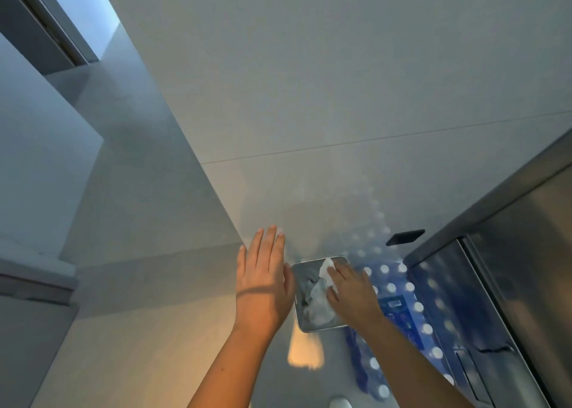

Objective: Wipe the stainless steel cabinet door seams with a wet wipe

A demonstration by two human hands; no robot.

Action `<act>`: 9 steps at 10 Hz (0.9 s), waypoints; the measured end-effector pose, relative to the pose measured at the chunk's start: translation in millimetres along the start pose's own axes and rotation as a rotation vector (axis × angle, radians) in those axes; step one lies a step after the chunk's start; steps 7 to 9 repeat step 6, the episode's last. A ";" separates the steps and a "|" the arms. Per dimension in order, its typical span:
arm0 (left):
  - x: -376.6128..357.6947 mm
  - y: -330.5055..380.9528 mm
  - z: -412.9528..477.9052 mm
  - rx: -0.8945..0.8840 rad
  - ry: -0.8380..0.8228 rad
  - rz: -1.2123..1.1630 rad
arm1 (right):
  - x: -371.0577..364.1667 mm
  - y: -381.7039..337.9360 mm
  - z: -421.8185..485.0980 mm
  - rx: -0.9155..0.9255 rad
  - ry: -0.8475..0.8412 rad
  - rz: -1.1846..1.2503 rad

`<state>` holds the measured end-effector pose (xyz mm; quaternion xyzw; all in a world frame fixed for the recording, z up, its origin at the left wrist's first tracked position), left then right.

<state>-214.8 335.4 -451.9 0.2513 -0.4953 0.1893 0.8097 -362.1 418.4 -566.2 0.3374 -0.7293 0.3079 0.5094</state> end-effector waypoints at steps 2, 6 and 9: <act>-14.7 -8.8 -11.9 0.025 -0.024 0.020 | -36.3 3.5 18.3 -0.037 -0.084 -0.073; -34.2 -11.3 -15.2 0.069 0.028 0.027 | -61.3 5.1 34.3 -0.056 -0.206 -0.102; -34.2 -11.3 -15.2 0.069 0.028 0.027 | -61.3 5.1 34.3 -0.056 -0.206 -0.102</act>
Point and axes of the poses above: each hand's wrist, its own z-axis towards the middle knuckle, its own x-axis out of the back of the hand, y = z × x, the point moved 1 cm from there along z, towards the middle knuckle, and after that the axes turned 13 degrees about -x, right-handed, at the moved point
